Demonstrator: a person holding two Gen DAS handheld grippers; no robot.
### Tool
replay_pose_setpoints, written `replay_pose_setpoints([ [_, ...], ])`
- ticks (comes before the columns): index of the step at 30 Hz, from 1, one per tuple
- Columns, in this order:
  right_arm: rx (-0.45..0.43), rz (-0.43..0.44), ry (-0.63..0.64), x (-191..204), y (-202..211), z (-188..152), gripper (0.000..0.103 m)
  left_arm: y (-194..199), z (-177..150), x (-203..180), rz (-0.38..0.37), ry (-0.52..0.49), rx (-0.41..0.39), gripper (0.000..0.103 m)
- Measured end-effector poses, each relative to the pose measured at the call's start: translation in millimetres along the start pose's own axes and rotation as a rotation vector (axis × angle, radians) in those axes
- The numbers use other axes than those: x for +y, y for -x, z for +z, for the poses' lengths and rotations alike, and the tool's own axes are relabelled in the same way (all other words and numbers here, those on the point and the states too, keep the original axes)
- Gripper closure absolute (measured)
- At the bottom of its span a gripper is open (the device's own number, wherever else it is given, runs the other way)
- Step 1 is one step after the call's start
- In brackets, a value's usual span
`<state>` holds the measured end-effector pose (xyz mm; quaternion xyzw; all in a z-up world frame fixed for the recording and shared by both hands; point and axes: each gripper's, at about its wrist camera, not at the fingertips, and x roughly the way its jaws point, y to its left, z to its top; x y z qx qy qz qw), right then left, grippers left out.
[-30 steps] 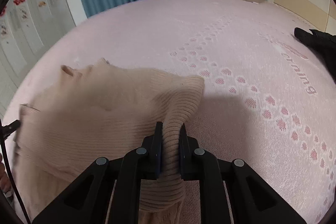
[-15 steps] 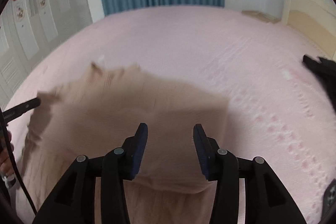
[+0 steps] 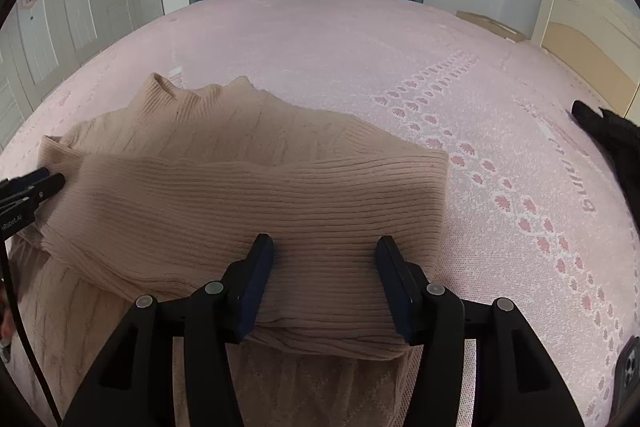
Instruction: Fold small clothes
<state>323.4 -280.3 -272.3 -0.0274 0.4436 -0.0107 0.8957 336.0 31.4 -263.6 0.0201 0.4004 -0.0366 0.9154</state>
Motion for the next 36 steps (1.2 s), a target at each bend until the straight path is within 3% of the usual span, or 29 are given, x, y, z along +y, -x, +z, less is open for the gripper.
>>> replay_pose_setpoints([
  [15,0.000,0.014,-0.008,-3,-3,1,0.049,-4,1,7,-0.070,0.045,0.004,0.058],
  [17,-0.008,0.027,-0.014,-5,0,1,0.048,-1,1,10,-0.102,0.058,-0.003,0.055],
  [20,-0.008,0.076,-0.042,-12,19,-2,0.048,11,1,10,-0.092,0.037,0.002,0.053],
  [23,-0.012,0.059,-0.045,-18,55,-8,0.046,49,-2,9,-0.092,0.033,-0.022,0.051],
  [25,-0.052,0.060,-0.024,-20,92,-20,0.043,83,-10,9,-0.140,0.065,-0.051,0.040],
  [30,-0.132,-0.016,-0.030,-23,172,-54,0.043,154,-28,3,-0.198,0.122,-0.085,0.038],
  [36,-0.133,0.049,-0.133,-32,244,-91,0.043,243,-38,-11,-0.253,0.106,-0.149,0.036],
])
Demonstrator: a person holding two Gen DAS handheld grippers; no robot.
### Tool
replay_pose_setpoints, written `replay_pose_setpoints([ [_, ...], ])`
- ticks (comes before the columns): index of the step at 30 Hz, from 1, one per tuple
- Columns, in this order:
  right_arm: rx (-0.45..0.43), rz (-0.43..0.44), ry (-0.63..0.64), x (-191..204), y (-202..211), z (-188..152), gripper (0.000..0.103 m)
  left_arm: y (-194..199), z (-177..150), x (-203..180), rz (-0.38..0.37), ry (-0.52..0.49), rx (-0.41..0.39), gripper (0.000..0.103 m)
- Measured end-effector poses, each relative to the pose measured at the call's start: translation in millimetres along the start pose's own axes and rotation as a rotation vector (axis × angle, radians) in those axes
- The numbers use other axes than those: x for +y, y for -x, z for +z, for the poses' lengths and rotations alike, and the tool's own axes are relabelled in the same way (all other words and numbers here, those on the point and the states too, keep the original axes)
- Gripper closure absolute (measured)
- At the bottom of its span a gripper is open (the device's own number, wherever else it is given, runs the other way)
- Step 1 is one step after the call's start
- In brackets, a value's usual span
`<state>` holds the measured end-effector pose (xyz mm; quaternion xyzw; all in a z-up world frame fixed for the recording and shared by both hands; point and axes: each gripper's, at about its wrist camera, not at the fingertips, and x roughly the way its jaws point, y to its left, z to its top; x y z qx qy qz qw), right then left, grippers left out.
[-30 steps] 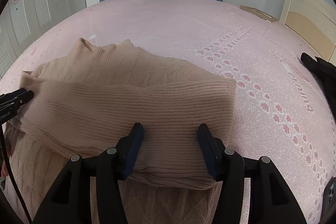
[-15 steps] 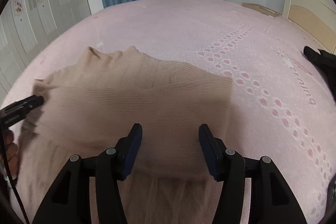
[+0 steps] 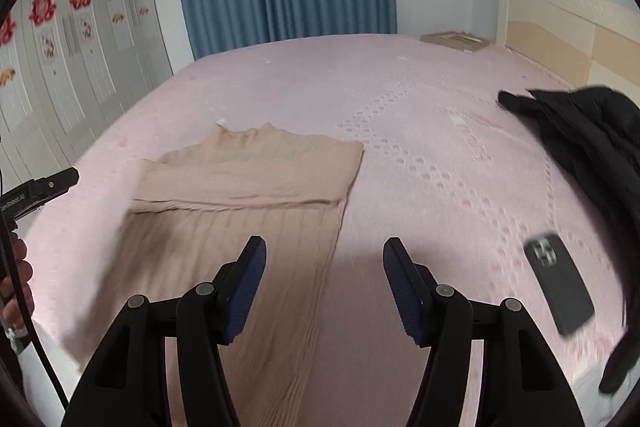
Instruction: Fold small clothes
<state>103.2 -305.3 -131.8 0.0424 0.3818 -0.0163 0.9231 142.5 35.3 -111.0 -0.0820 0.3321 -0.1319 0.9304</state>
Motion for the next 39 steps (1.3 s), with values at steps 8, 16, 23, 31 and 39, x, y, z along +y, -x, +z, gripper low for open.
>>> replay_pose_setpoints([
  [8,-0.068,0.027,-0.025,6,90,-22,0.043,109,-17,-39,0.013,-0.057,-0.138,0.034],
  [16,-0.090,0.041,-0.051,15,138,-30,0.043,172,-31,-46,-0.027,-0.034,-0.201,0.034],
  [23,-0.097,0.047,-0.065,22,158,-33,0.043,184,-35,-42,-0.060,0.006,-0.218,0.034],
  [31,-0.095,0.065,-0.063,24,156,-36,0.043,175,-44,-38,-0.049,0.002,-0.196,0.034],
  [39,-0.008,0.071,-0.026,22,116,-57,0.043,131,-78,-4,0.009,0.088,-0.068,0.034],
])
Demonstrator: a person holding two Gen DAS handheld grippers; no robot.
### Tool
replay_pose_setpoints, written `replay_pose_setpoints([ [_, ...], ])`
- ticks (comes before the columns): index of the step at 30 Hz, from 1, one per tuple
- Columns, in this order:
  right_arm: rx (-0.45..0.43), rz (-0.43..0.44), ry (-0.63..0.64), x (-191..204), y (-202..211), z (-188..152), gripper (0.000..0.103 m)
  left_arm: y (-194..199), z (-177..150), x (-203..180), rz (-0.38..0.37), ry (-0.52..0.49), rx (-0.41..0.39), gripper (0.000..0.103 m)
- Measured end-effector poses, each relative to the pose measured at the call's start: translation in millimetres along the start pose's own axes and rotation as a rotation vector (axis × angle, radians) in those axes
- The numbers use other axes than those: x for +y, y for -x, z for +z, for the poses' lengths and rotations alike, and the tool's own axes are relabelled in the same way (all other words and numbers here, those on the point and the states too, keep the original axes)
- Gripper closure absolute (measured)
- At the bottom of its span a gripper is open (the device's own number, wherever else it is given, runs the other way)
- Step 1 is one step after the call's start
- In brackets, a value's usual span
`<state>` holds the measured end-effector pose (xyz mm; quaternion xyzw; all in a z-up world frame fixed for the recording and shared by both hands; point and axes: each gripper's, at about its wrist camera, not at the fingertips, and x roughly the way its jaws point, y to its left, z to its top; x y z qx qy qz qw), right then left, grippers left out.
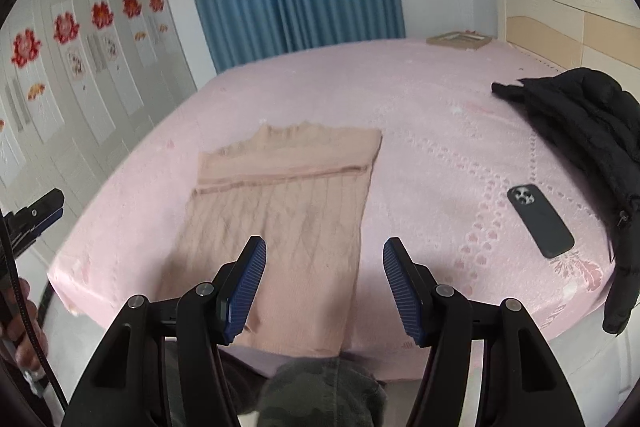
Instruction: Fold small clothes
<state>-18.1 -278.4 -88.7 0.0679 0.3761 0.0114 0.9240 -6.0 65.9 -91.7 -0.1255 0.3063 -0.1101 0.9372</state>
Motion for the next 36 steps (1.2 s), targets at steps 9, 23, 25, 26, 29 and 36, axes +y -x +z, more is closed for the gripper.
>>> replay_pose_setpoints([
  [9,0.195,0.019,-0.032,-20,-64,-47,0.045,-63,-65,54,0.110,0.087,0.247,0.036],
  [23,0.333,-0.034,-0.037,-5,-135,-80,0.077,-124,-112,42,0.188,0.019,0.411,0.054],
  [25,0.329,-0.049,-0.026,-3,-135,-80,0.077,-123,-112,43,0.199,0.023,0.402,0.059],
  [26,0.328,-0.058,-0.013,-1,-135,-81,0.077,-123,-113,43,0.203,0.025,0.400,0.060],
  [29,0.338,-0.089,0.032,4,-137,-82,0.078,-122,-112,40,0.225,0.027,0.401,0.066],
  [36,0.349,-0.152,0.119,16,-141,-85,0.079,-126,-111,47,0.236,0.113,0.395,0.072],
])
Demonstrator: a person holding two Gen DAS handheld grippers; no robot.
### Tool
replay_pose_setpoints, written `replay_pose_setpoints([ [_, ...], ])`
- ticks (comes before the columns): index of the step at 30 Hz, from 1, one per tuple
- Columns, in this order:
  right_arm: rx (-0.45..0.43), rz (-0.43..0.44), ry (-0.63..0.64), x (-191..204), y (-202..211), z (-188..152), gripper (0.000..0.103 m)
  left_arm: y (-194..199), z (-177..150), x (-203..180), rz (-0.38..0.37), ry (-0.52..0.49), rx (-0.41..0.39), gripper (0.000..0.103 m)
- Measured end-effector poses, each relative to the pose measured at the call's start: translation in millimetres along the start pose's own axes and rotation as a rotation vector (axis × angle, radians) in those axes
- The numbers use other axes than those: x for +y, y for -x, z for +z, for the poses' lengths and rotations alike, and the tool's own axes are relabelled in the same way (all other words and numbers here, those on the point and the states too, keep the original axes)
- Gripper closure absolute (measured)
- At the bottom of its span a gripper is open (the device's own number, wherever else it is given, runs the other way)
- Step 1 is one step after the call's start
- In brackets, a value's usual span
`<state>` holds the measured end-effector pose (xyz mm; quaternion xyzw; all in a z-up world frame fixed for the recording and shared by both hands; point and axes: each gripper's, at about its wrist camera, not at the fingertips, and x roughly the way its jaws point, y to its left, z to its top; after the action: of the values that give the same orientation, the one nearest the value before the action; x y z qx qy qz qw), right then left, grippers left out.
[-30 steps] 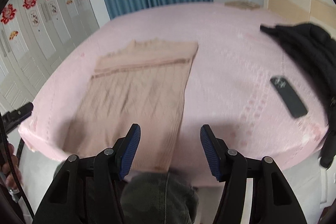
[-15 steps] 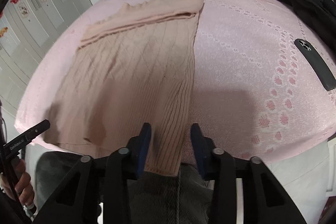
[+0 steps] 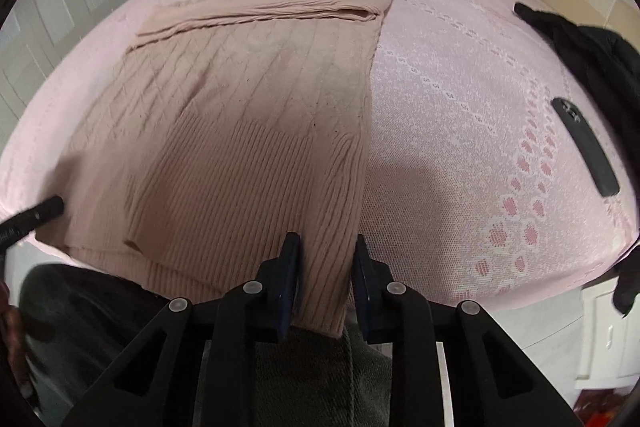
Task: Fold small clothes
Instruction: 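Lower both tools onto the ribbed sweater hem and grasp it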
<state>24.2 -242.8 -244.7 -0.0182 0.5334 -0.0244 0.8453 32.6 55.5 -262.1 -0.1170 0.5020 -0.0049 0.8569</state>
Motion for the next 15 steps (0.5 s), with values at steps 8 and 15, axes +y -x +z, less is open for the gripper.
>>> replay_pose_setpoints([
  [8,0.001,0.010,0.018,-2.9,-1.2,-1.0,0.079,-3.3,0.8,-8.4,0.038,-0.084,0.008,0.071],
  [15,0.002,0.015,0.005,-3.8,-1.0,-1.3,0.076,-4.1,3.4,-6.2,0.028,-0.096,0.012,0.071],
])
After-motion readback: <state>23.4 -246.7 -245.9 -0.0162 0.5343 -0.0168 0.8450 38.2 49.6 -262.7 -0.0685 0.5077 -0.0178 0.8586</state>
